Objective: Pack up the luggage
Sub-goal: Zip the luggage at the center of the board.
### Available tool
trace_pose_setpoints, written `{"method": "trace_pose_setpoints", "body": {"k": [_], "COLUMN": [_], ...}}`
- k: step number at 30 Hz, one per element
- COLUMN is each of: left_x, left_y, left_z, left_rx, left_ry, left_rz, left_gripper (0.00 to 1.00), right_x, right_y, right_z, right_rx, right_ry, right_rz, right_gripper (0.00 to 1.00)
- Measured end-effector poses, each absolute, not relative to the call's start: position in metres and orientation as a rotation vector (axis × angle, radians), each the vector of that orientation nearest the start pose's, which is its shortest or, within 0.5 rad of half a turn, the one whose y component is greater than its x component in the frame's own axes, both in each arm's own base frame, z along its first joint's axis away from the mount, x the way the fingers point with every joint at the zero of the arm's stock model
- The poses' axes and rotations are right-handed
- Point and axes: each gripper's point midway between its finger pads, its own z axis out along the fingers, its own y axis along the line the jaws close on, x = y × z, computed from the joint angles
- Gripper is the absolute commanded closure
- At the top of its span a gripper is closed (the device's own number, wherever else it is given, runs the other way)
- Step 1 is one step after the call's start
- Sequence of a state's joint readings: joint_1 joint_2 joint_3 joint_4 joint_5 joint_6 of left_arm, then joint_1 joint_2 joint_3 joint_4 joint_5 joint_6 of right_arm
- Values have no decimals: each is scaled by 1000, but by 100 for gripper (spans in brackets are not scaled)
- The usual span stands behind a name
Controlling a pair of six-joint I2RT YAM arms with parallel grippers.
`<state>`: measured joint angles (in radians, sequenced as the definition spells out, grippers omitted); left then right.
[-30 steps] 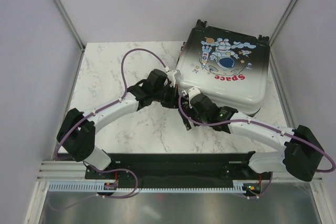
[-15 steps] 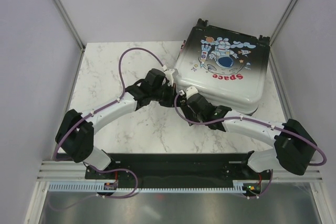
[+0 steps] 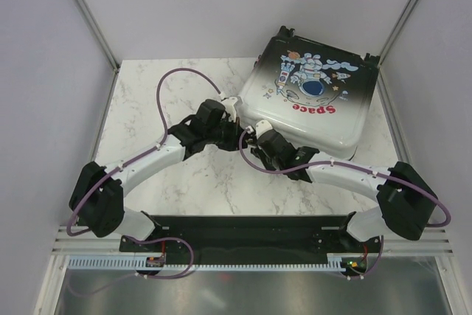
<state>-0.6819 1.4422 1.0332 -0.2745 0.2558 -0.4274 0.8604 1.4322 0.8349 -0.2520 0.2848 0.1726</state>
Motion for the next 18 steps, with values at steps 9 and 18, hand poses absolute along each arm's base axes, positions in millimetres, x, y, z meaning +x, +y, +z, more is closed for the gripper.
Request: {"method": "trace_pose_setpoints", "body": {"k": [9,18], "left_x": [277,285], "left_y": [-285,-266], "left_z": [157,160], "left_rx": [409,362], "left_ry": [2301,2308], "left_rz": [-825,-824], "left_gripper": [98,98], "right_x": [258,255], "right_y": [245,253], "right_z": [78,81], "right_rx": [-656,-619], "right_ry": [2272,2271], "right_rz": [204,258], "right_gripper": [100,100]}}
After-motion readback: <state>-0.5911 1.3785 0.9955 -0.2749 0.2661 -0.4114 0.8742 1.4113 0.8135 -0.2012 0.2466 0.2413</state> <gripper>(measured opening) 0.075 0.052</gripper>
